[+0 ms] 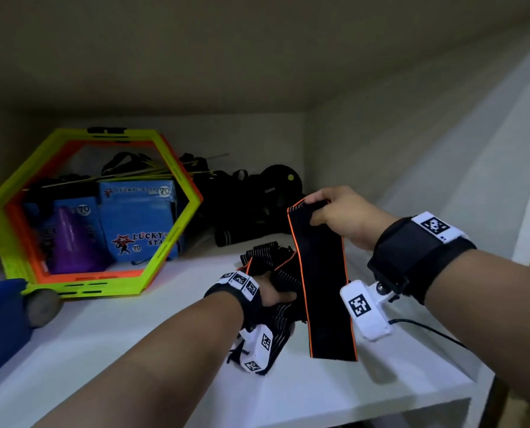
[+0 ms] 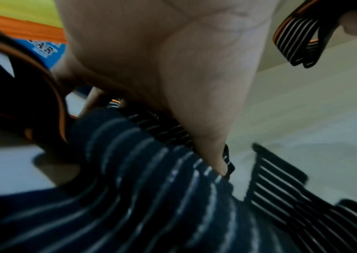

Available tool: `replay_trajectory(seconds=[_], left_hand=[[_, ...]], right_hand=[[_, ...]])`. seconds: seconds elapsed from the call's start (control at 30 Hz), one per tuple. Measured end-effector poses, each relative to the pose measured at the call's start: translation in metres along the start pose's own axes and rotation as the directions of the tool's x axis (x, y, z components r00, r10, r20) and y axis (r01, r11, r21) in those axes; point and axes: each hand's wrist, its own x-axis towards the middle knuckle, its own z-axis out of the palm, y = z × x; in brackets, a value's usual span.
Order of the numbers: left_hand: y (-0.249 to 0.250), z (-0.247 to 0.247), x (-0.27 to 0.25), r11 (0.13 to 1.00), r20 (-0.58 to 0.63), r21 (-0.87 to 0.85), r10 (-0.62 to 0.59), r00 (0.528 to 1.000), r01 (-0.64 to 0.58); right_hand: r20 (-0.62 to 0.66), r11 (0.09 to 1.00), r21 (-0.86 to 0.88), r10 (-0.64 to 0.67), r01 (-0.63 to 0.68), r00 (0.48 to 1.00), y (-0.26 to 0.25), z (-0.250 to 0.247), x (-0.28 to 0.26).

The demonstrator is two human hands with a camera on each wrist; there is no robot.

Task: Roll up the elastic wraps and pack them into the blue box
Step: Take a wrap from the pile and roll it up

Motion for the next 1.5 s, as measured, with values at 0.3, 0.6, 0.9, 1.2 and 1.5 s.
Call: replay_trajectory(seconds=[0.3, 0.6, 0.9, 1.2, 1.5], left_hand=[[0.016, -0.051, 0.002, 0.840, -0.271, -0.501, 0.075, 0.960, -0.208], [-0.011, -0.158, -0.102, 0.092, -0.638, -0.766, 0.002, 0.770, -0.636], [-0.089, -0.172, -0.118, 0.373, -0.682, -0.726, -0.285, 0.673, -0.578], [-0.168, -0.141, -0.068, 0.516, -0.516, -0.795, -0.298, 0.803, -0.319], [-0.172, -0.074, -0.006, 0.861, -0.282, -0.507, -0.114, 0.953, -0.047]], right_hand=[[-0.031, 0.992, 0.123, -0.010, 0.014, 0.999, -0.010, -0.014, 0.005], [0.089, 0.943, 0.324, -0.115, 0.081, 0.989, -0.090, 0.071, 0.014], [0.350, 0.897, 0.443, -0.175, 0.002, 0.920, -0.079, 0.166, -0.026], [0.621, 0.934, 0.246, 0.053, -0.258, 0.782, 0.001, 0.214, -0.083], [0.567, 0.954, -0.151, 0.299, -0.260, 0.768, 0.034, 0.223, -0.092]])
